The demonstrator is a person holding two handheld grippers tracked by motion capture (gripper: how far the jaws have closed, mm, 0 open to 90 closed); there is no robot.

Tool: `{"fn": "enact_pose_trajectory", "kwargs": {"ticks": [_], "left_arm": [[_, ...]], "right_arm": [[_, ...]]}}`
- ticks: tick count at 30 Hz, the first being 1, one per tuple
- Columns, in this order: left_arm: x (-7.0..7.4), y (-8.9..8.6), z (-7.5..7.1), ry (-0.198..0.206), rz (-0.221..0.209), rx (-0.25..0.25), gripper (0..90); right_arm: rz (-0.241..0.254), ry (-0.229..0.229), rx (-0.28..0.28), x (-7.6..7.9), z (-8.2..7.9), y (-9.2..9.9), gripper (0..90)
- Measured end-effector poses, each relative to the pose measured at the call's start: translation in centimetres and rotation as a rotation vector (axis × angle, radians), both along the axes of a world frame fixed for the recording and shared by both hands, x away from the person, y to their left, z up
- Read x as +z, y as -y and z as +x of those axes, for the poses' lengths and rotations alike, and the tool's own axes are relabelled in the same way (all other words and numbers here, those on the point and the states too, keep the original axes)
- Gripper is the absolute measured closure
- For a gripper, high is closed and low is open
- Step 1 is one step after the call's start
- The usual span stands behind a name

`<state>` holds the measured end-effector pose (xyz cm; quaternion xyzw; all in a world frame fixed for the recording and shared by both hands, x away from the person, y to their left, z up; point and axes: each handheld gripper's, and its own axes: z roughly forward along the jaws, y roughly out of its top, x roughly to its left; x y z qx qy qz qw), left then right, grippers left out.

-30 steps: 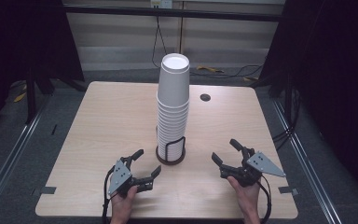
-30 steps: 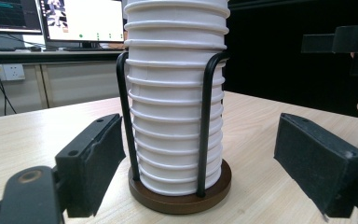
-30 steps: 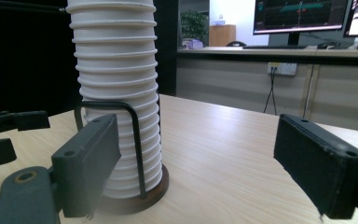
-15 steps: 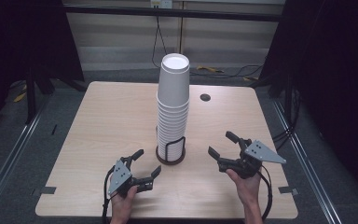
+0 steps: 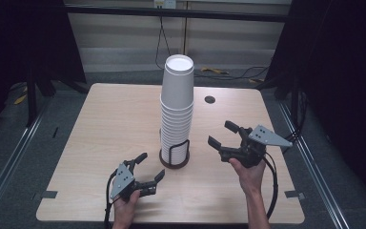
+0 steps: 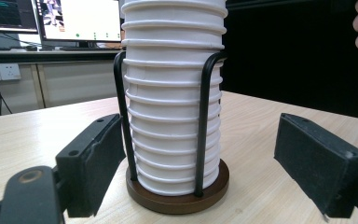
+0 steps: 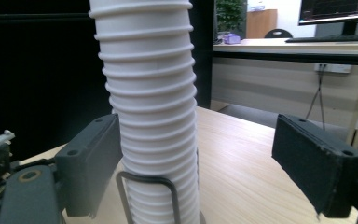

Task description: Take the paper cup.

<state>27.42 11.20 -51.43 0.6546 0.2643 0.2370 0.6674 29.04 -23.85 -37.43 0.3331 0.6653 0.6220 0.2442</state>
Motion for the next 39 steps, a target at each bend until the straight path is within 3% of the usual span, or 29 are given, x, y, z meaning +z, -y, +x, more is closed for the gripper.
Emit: {"fn": "enact_pose_trajectory", "kwargs": {"ticks": [8, 12, 20, 39], "left_arm": [[0.0, 0.0, 0.0, 0.000, 0.000, -0.001, 15.6], [0.0, 0.0, 0.0, 0.001, -0.001, -0.003, 15.6], [0.0, 0.0, 0.0, 0.001, -0.001, -0.003, 15.6], [0.0, 0.0, 0.0, 0.002, 0.001, -0.005, 15.6]], "right_arm": [[-0.053, 0.005, 0.007, 2.0, 0.8, -0.8, 15.0], [-0.031, 0.027, 0.014, 3.1, 1.1, -0.8, 15.3], [-0.006, 0.048, 0.097, 5.2, 1.7, -1.3, 18.3], [-0.028, 0.052, 0.159, 8.9, 3.3, -2.8, 19.8]]}}
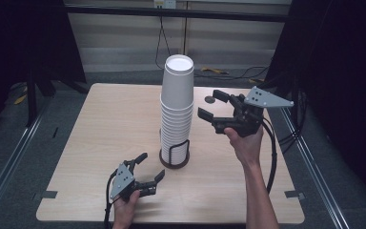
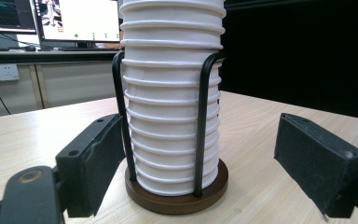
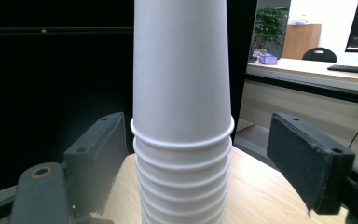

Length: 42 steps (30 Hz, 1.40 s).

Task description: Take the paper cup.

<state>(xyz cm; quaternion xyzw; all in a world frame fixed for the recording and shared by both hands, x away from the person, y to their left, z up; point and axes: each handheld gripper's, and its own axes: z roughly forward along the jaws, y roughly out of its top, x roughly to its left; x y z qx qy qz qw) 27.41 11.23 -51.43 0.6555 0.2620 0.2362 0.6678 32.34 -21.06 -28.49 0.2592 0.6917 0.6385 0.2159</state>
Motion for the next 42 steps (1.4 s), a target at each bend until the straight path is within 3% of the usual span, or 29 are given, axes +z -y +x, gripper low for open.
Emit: {"fn": "enact_pose_trajectory", "kwargs": {"ticks": [18, 29, 42], "left_arm": [[0.0, -0.1, 0.1, 0.009, 0.012, -0.006, 15.6], [0.0, -0.1, 0.1, 0.009, 0.012, -0.007, 15.6], [0.0, 0.0, 0.0, -0.001, -0.001, -0.009, 15.5]], "right_arm": [[-0.004, 0.028, 0.060, 3.4, 1.0, -1.2, 19.7], [-0.042, -0.007, 0.090, 4.9, 3.4, -3.4, 14.9], [-0.088, -0.055, 0.119, 5.5, 5.3, -5.3, 13.7]]}}
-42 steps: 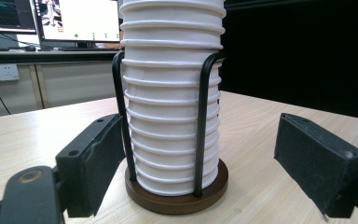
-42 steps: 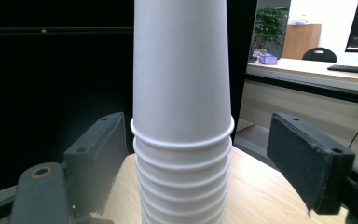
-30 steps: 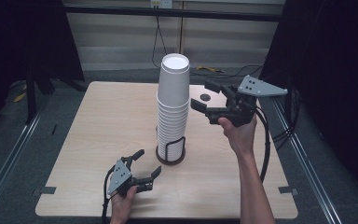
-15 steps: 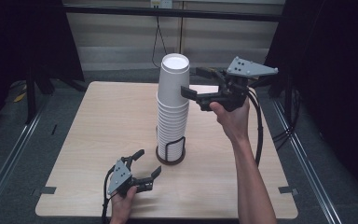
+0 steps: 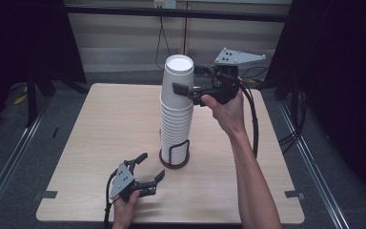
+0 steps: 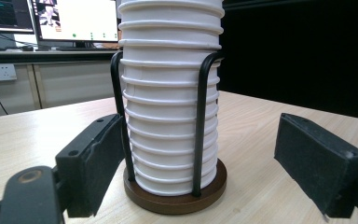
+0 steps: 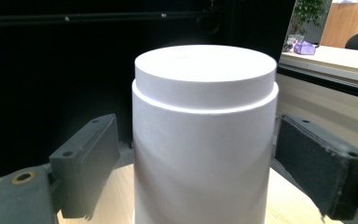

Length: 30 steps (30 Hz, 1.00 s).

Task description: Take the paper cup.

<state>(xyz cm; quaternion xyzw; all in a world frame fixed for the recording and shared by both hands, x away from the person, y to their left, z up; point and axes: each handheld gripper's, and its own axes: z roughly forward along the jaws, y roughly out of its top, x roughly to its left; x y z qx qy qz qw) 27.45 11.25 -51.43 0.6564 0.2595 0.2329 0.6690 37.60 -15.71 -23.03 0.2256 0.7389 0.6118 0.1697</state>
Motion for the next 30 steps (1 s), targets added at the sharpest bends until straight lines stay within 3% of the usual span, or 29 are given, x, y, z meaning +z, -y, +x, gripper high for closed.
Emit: {"fn": "enact_pose_trajectory", "kwargs": {"ticks": [15, 30], "left_arm": [[0.0, 0.0, 0.0, 0.002, -0.002, -0.001, 15.5], [0.0, 0.0, 0.0, 0.002, -0.001, 0.000, 15.5]], "right_arm": [[-0.031, -0.021, 0.006, -0.1, 1.0, -1.5, 18.1], [0.004, -0.016, 0.009, 0.8, 1.1, -1.2, 19.9]]}}
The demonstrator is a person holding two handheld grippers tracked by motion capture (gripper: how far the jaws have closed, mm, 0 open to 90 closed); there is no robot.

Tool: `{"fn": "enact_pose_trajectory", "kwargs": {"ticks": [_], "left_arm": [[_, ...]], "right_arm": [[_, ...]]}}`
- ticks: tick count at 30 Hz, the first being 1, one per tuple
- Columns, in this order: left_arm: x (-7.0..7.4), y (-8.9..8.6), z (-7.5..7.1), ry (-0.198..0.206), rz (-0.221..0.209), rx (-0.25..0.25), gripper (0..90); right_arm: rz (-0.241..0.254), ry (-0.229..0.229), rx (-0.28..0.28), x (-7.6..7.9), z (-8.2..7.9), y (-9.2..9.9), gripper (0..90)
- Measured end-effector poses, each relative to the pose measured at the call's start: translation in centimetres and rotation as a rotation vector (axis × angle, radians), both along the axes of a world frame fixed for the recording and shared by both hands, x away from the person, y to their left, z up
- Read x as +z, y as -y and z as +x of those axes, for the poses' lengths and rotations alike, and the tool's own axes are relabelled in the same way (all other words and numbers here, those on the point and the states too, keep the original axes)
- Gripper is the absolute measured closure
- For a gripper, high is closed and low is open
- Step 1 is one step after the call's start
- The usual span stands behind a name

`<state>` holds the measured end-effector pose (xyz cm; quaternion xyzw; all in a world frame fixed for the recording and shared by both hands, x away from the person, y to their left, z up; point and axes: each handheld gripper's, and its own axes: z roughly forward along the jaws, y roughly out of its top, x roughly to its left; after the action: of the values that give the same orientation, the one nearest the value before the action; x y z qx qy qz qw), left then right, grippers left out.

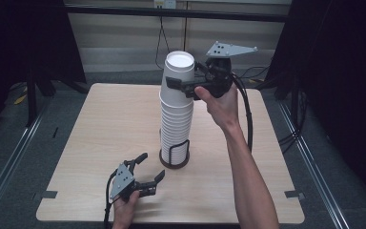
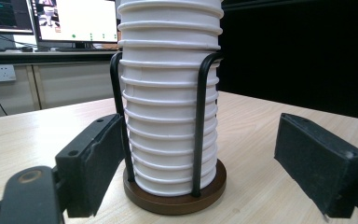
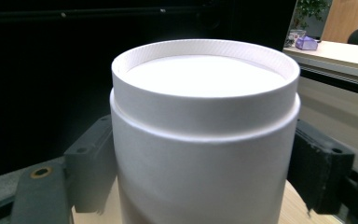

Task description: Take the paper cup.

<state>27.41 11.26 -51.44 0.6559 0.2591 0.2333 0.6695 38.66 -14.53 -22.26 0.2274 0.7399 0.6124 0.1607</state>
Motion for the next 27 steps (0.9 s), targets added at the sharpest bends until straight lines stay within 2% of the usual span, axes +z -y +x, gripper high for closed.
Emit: {"fn": "enact_pose_trajectory", "kwargs": {"ticks": [16, 23, 27], "left_arm": [[0.0, 0.0, 0.0, 0.000, 0.000, 0.000, 15.5], [0.0, 0.0, 0.0, 0.000, 0.000, 0.000, 15.5], [0.0, 0.0, 0.0, 0.000, 0.000, 0.000, 15.5]], "right_arm": [[0.039, 0.035, -0.007, 1.1, -0.4, 0.0, 20.3], [0.076, 0.050, -0.016, 1.7, -0.5, 0.3, 20.5], [0.122, 0.064, -0.015, 2.0, -0.7, 0.6, 20.7]]}}
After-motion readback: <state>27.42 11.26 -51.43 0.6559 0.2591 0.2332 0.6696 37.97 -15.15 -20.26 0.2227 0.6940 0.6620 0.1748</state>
